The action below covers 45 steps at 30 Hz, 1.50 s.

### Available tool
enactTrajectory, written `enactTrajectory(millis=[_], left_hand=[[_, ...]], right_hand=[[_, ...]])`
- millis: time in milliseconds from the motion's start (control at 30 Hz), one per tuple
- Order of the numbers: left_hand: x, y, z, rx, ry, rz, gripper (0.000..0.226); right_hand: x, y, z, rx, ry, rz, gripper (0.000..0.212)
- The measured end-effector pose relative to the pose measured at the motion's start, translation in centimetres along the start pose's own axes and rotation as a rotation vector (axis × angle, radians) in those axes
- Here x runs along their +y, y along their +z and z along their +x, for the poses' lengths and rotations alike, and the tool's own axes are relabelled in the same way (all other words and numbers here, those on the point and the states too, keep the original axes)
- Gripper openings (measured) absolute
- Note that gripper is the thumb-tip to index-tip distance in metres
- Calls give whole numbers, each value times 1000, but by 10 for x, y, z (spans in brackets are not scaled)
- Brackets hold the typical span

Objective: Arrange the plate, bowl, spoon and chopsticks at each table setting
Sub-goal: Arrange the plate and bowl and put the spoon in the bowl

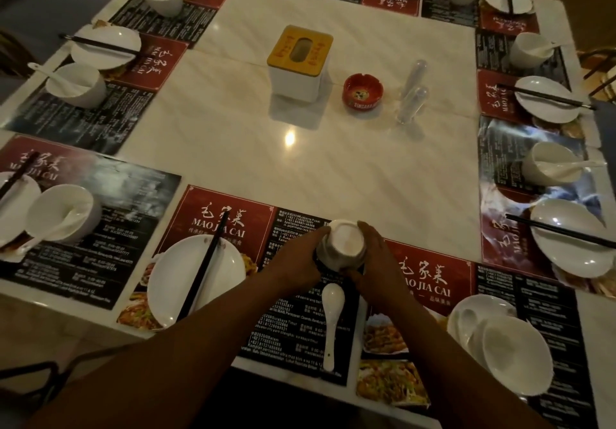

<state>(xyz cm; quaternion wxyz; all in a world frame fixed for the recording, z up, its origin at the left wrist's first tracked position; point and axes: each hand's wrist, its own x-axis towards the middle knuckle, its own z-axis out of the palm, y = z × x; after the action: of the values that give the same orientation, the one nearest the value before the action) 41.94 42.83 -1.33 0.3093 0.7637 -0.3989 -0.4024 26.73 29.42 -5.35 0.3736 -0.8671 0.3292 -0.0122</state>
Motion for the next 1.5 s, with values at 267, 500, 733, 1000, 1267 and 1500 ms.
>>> enactTrajectory(millis=[267, 500, 733, 1000, 1267, 1500], left_hand=[[-16, -27, -6, 157, -13, -31, 48], [-28, -64, -37, 216, -64, -30, 33], [-56, -70, -60, 139, -112, -12, 28], [-73, -68, -62, 103, -116, 3, 33], [-80, -73, -56, 38, -74, 11, 41], [-79, -76, -46, -11, -16, 34, 44]], right_hand=[[-28, -12, 1, -53, 94, 340, 77], [-72, 3, -2, -195, 38, 292, 57], [-79, 37, -17, -189, 108, 166, 27], [-80, 58, -30, -111, 285, 147, 23], [-85, 72, -37, 7, 347, 178, 30], [-91, 66, -40, 56, 375, 197, 32]])
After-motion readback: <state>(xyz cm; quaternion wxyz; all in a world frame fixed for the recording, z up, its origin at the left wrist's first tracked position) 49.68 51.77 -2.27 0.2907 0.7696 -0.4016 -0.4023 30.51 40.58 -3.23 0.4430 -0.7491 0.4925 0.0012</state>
